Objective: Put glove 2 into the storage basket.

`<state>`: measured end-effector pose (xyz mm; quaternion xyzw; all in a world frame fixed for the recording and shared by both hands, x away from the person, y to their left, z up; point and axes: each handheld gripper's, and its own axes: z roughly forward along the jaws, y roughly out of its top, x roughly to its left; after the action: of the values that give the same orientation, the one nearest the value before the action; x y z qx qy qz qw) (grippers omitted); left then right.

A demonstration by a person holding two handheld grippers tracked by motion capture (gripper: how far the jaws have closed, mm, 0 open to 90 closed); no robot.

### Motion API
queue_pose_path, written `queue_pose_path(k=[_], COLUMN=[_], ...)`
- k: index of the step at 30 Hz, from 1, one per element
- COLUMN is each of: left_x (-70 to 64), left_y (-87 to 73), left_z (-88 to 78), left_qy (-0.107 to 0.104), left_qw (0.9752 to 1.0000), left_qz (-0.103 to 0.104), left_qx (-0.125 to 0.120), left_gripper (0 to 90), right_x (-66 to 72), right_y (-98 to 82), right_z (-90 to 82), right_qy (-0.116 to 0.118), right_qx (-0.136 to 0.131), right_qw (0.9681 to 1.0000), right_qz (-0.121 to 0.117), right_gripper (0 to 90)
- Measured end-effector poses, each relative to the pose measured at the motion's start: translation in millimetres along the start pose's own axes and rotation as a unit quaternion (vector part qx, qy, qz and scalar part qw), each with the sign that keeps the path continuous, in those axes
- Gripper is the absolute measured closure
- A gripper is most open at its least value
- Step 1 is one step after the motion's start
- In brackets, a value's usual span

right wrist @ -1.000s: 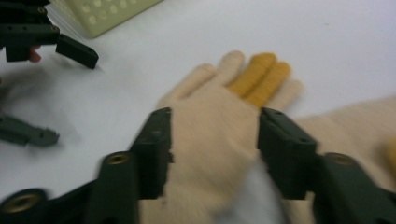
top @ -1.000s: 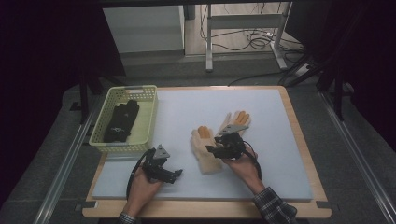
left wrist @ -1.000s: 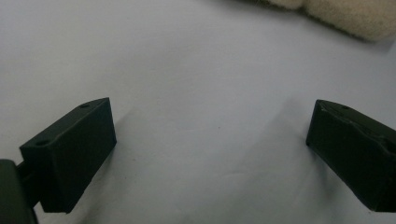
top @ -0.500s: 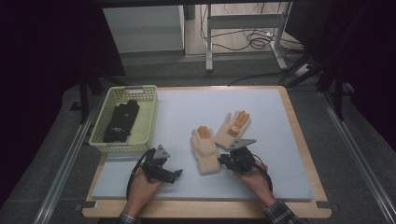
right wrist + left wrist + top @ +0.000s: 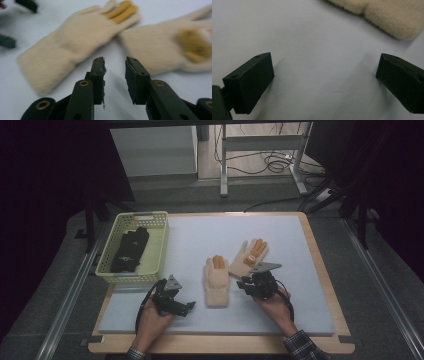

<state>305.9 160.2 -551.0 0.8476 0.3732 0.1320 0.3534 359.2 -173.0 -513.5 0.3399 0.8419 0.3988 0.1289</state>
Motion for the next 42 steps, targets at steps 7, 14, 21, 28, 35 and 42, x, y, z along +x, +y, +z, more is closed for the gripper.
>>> queue_pose_path(k=[7,14,21,28,35,42], left_x=[0.0,0.0,0.0,0.1,0.1,0.1], left_y=[0.0,0.0,0.0,0.0,0.0,0.0], left_z=[0.0,0.0,0.0,0.0,0.0,0.0], left_qy=[0.0,0.0,0.0,0.0,0.0,-0.001], left_qw=[1.0,1.0,1.0,1.0,1.0,1.0], left_qz=[0.0,0.0,0.0,0.0,0.0,-0.001], left_qx=[0.0,0.0,0.0,0.0,0.0,0.0], left_gripper=[1.5,1.5,1.5,1.5,1.5,1.5], right_x=[-34.5,-56.3,-62.5,-63.4,-67.8,-62.5], right_y=[9.8,22.8,24.6,23.4,26.5,31.9], right_z=[-1.9,15.0,43.8,36.2,7.4,-23.4], right_qy=[-0.051,-0.088,-0.12,-0.121,-0.113,-0.072], right_qx=[-0.01,-0.01,0.015,0.005,-0.018,-0.042], right_qw=[0.9977,0.9937,0.9908,0.9916,0.993,0.9964], right_qz=[0.043,0.068,0.06,0.044,0.031,0.017], right_gripper=[50.8,34.5,42.2,61.0,61.2,61.1])
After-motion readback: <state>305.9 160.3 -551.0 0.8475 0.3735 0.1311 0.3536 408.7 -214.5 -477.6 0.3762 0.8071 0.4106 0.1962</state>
